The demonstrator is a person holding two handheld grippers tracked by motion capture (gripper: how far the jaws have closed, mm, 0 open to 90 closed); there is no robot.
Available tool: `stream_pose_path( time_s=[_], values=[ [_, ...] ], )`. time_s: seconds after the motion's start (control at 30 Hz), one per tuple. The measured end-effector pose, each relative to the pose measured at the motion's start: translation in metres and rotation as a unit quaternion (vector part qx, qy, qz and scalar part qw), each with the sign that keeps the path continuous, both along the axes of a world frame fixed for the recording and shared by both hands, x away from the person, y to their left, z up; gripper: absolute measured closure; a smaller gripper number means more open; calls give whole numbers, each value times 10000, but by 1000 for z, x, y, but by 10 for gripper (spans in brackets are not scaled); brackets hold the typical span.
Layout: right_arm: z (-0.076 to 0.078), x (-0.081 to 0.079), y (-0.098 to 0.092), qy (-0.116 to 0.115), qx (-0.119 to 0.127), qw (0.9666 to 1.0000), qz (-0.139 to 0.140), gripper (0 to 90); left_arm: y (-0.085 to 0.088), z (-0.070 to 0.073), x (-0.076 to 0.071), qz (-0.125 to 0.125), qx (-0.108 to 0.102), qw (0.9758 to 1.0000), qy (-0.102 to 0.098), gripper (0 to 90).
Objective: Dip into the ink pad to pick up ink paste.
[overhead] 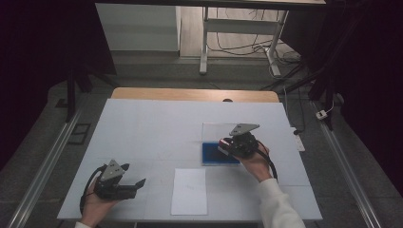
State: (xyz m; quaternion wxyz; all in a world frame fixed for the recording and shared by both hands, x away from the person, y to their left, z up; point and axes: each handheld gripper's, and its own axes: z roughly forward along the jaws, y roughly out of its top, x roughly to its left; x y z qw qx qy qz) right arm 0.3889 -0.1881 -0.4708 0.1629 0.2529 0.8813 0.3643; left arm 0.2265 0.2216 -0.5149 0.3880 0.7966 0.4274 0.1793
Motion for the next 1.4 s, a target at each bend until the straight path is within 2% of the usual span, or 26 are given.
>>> stream_pose_path(
  time_s=[0.17,0.43,0.57,0.83,1.07,1.27,1.4],
  values=[
    [-3,2,-1,71,-68,9999,-55,697,1,0,0,9,-9,10000,8,175],
    [-6,3,3,43,-105,9999,-32,697,1,-1,0,18,8,10000,8,176],
    [-8,4,2,105,-34,9999,-49,697,2,-1,0,16,15,10000,11,176],
    [-10,4,4,147,-127,9998,-63,697,2,-1,0,23,31,10000,6,176],
    [-10,4,5,167,-185,9997,-81,698,2,-1,0,14,43,10000,18,177],
    [-11,5,3,286,-141,9994,-132,699,2,-1,1,17,52,10000,20,177],
    [-10,5,4,287,-215,9993,-130,700,2,-1,1,11,66,10000,22,177]
  ],
)
